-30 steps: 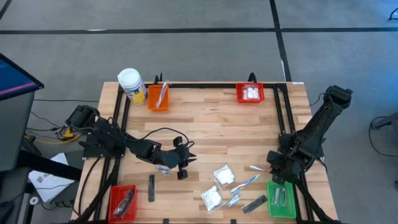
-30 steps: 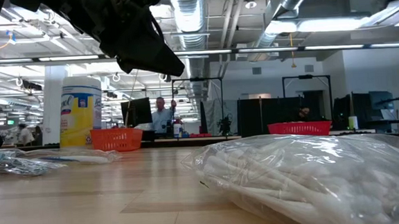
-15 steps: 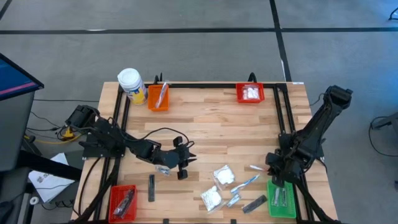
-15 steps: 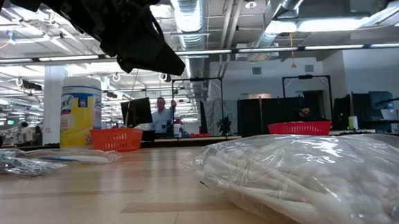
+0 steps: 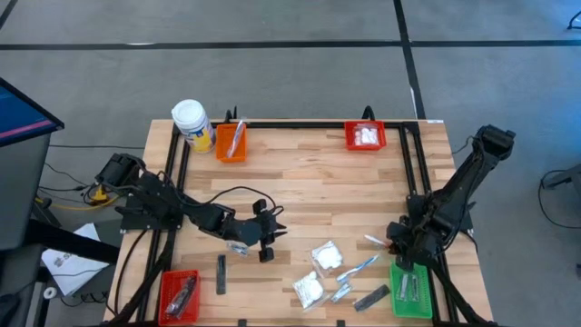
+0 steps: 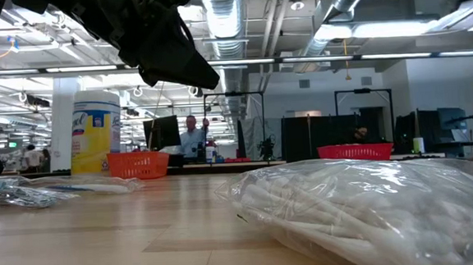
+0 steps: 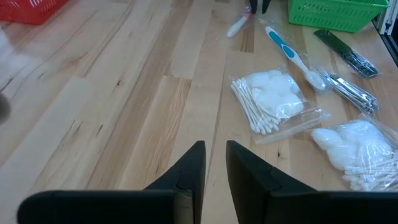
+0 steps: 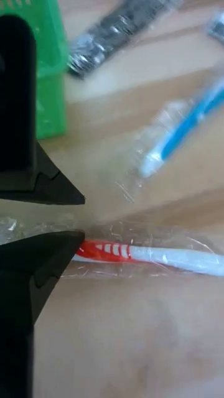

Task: Pick & Place Travel size toiletries
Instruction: Put the right red toothbrush into the orange bin

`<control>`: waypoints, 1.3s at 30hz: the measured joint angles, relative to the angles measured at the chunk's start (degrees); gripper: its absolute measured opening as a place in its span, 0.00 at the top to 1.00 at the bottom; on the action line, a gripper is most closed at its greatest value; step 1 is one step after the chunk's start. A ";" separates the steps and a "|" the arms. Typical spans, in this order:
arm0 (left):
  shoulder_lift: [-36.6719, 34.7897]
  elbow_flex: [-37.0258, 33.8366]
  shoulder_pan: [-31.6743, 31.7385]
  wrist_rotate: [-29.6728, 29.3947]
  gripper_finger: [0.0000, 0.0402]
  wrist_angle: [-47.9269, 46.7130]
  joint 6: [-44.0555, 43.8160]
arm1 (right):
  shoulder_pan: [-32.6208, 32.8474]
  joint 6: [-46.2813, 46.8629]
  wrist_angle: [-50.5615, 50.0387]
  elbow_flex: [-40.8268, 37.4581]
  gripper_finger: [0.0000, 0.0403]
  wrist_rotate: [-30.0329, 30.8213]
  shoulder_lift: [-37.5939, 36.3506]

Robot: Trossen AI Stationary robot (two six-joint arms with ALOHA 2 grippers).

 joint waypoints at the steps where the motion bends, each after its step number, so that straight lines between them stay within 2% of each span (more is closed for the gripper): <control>1: 0.00 0.00 0.00 0.00 0.86 0.01 0.02 | -0.44 -0.16 -0.61 0.00 0.83 1.15 0.00; 8: 0.00 0.00 0.00 0.00 0.86 0.04 0.12 | -4.57 -2.66 -2.56 0.40 0.88 3.96 0.00; 17: 0.00 0.00 0.00 0.00 0.86 0.09 0.15 | -5.92 -9.15 -2.98 8.13 0.99 4.13 -0.04; 25: 0.00 0.00 0.01 0.00 0.86 0.10 0.15 | -5.89 -2.88 -13.68 8.28 0.99 1.62 -0.02; 29: 0.00 0.00 0.01 -0.01 0.86 0.11 0.15 | -6.22 -3.87 -15.02 8.27 1.00 -2.03 -0.11; 39: 0.00 0.00 0.24 -0.01 0.86 0.15 0.17 | -8.19 -3.90 -14.45 8.28 1.00 -2.00 -0.11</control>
